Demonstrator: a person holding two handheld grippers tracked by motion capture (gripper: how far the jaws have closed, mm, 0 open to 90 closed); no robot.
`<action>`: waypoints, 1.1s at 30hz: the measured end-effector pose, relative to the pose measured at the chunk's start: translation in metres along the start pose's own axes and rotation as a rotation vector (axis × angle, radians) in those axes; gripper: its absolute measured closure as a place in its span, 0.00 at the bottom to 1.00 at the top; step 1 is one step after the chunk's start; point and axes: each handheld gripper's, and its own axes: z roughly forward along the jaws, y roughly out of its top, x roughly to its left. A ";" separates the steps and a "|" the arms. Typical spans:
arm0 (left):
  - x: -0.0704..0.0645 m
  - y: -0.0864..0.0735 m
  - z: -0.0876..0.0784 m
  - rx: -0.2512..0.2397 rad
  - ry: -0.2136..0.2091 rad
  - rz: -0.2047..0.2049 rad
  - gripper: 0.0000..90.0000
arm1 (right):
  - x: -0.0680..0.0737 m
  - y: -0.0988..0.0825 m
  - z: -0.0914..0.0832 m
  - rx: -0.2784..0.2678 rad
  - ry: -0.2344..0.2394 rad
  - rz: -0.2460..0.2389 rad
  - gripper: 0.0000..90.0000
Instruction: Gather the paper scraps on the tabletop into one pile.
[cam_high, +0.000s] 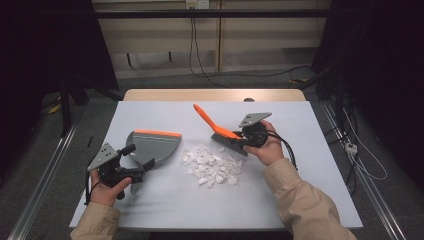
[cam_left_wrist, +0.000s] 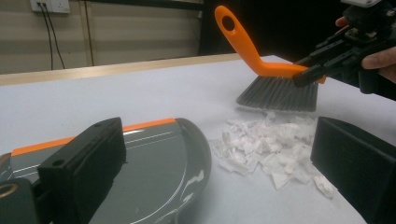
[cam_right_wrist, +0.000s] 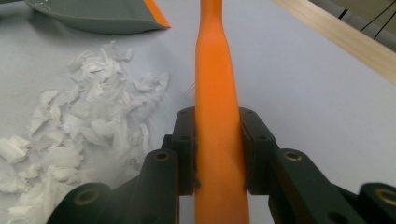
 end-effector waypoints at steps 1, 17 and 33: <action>0.000 0.000 0.000 -0.001 -0.002 0.000 0.03 | -0.001 -0.002 0.001 0.019 -0.017 -0.002 0.80; -0.001 0.000 0.002 0.007 -0.005 0.003 0.03 | -0.001 0.016 0.012 0.155 -0.061 0.159 0.80; -0.002 0.000 0.000 0.000 -0.003 0.007 0.03 | 0.014 0.014 0.003 0.162 0.016 0.233 0.80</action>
